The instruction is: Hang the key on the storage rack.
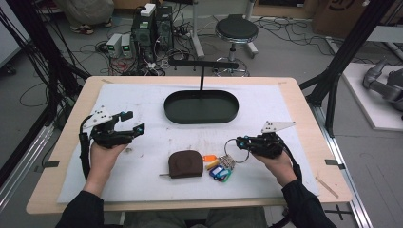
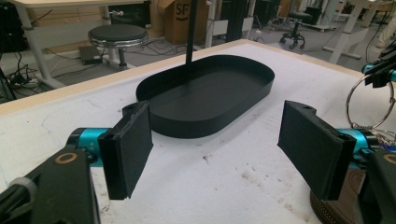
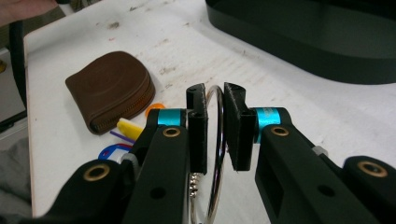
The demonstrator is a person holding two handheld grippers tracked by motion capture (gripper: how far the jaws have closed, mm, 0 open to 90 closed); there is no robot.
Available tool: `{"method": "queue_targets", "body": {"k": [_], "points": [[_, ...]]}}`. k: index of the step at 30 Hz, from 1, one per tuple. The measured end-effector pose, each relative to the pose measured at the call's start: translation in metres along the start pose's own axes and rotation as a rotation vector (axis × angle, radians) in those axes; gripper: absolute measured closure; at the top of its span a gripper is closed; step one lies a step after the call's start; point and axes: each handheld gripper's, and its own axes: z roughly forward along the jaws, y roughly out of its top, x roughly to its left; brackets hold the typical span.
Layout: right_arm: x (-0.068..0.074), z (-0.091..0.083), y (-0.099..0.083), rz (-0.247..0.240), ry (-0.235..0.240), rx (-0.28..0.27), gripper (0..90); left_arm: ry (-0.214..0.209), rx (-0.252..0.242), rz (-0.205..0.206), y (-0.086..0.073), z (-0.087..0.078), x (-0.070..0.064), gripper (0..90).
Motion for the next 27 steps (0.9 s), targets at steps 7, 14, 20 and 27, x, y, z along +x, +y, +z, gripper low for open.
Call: {"method": "queue_targets", "body": {"k": [7,14,20,27], "points": [[0.0012,0.0048,-0.0010,-0.008,0.001,0.018,81.7,-0.002,0.005,0.005,-0.0001,0.0002,-0.0003,25.7],[0.0005,0.0030,-0.0006,-0.001,0.003,0.011,85.7,0.002,0.020,0.012,-0.0006,0.0009,0.0000,25.7],[-0.0002,0.0030,-0.0005,0.002,0.008,0.018,86.4,0.006,0.019,0.012,-0.0004,0.0002,0.0001,25.7],[0.0010,0.0028,0.0019,-0.002,0.029,0.013,87.3,0.007,0.015,0.009,-0.0002,-0.0017,0.0008,25.7]]}}
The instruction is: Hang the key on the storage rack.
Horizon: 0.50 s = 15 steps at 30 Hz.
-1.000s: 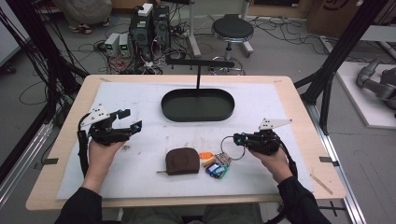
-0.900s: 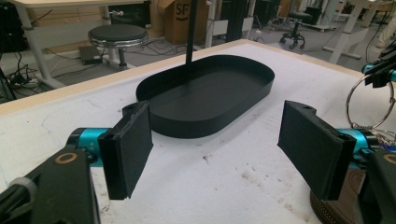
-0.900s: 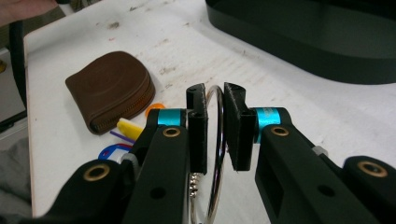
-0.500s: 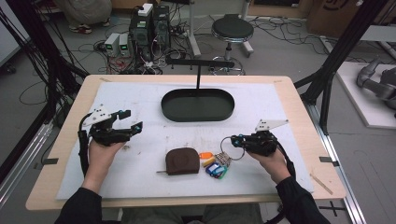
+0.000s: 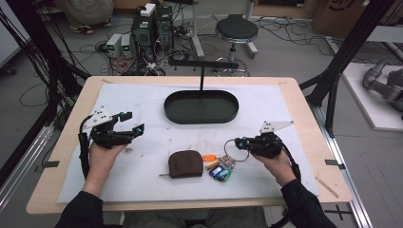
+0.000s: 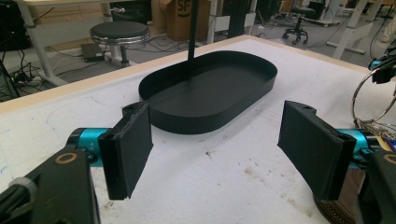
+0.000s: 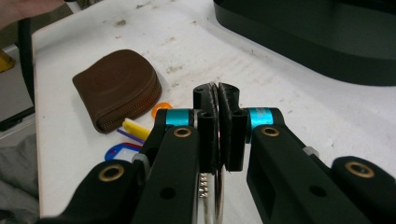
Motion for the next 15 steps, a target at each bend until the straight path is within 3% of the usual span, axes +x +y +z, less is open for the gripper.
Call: {"method": "queue_targets", "body": {"k": [15], "points": [[-0.001,-0.007,0.023,-0.025,0.014,-0.044,87.6,-0.008,-0.001,0.008,0.001,-0.003,-0.001,25.7]]}}
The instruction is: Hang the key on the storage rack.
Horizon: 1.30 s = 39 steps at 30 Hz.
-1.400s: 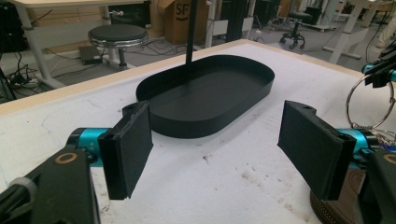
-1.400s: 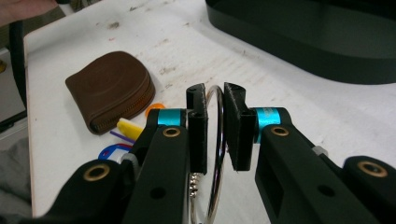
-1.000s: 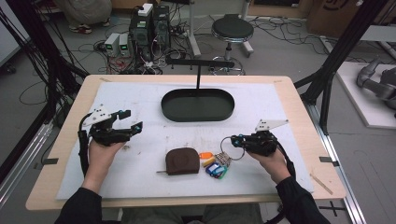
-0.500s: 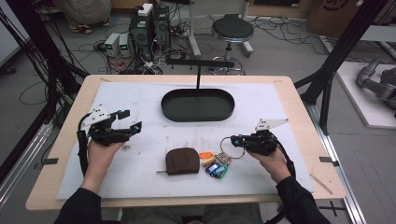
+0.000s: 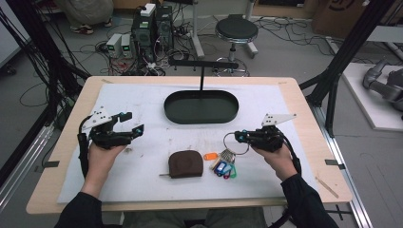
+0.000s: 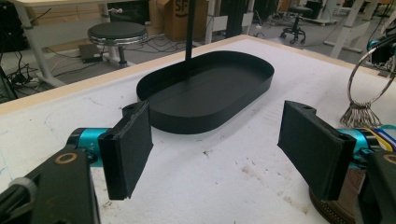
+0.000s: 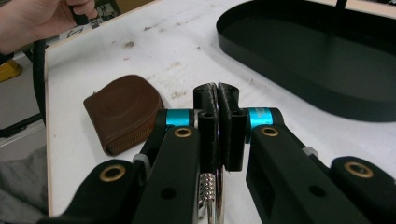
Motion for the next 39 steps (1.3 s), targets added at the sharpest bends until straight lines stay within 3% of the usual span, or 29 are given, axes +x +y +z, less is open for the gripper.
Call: {"method": "queue_targets", "body": {"k": [15,23,29,39], "points": [[-0.005,-0.019,0.031,-0.038,-0.002,-0.062,87.8,-0.012,-0.009,-0.004,0.001,-0.001,-0.001,25.9],[-0.011,-0.025,0.058,-0.076,-0.005,-0.088,87.8,-0.010,-0.009,-0.003,0.000,-0.004,-0.001,25.9],[-0.016,-0.032,0.087,-0.101,-0.050,-0.123,87.8,-0.004,-0.014,-0.005,-0.001,-0.006,0.000,26.2],[-0.027,-0.029,0.115,-0.127,-0.101,-0.139,87.7,-0.015,-0.003,-0.006,-0.003,-0.002,-0.002,26.3]]}}
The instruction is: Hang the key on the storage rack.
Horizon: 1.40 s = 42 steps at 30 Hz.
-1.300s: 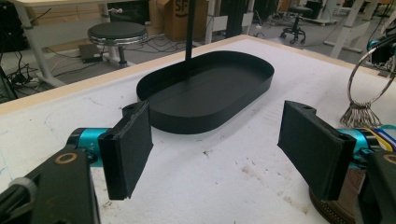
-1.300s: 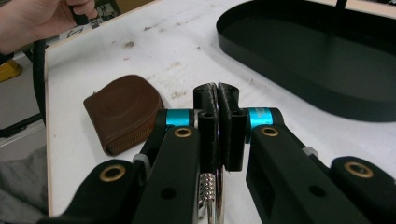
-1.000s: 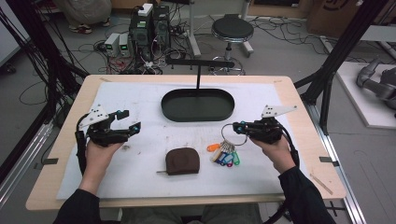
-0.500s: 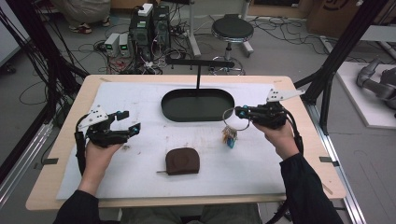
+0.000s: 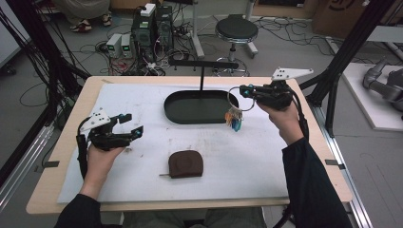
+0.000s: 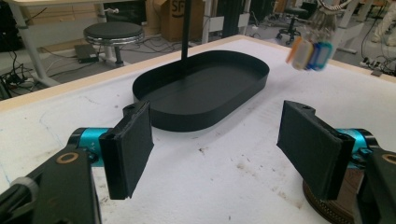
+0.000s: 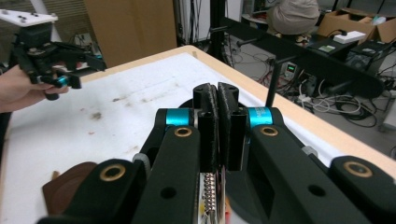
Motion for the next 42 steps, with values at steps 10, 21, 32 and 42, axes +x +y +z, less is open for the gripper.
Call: {"method": "queue_targets", "body": {"k": [10,21,32,42], "points": [[-0.021,0.017,0.015,0.010,-0.048,0.008,87.8,-0.007,0.011,0.009,-0.001,0.002,-0.002,26.4],[-0.041,0.038,0.019,0.032,-0.107,0.007,87.8,-0.003,0.011,0.009,-0.002,-0.001,-0.001,26.3],[-0.066,0.054,0.006,0.093,-0.150,-0.031,87.7,0.005,0.012,0.012,-0.003,-0.005,-0.001,26.3],[-0.069,0.064,0.002,0.090,-0.167,-0.011,87.7,0.008,0.008,0.013,-0.003,-0.007,-0.001,26.4]]}}
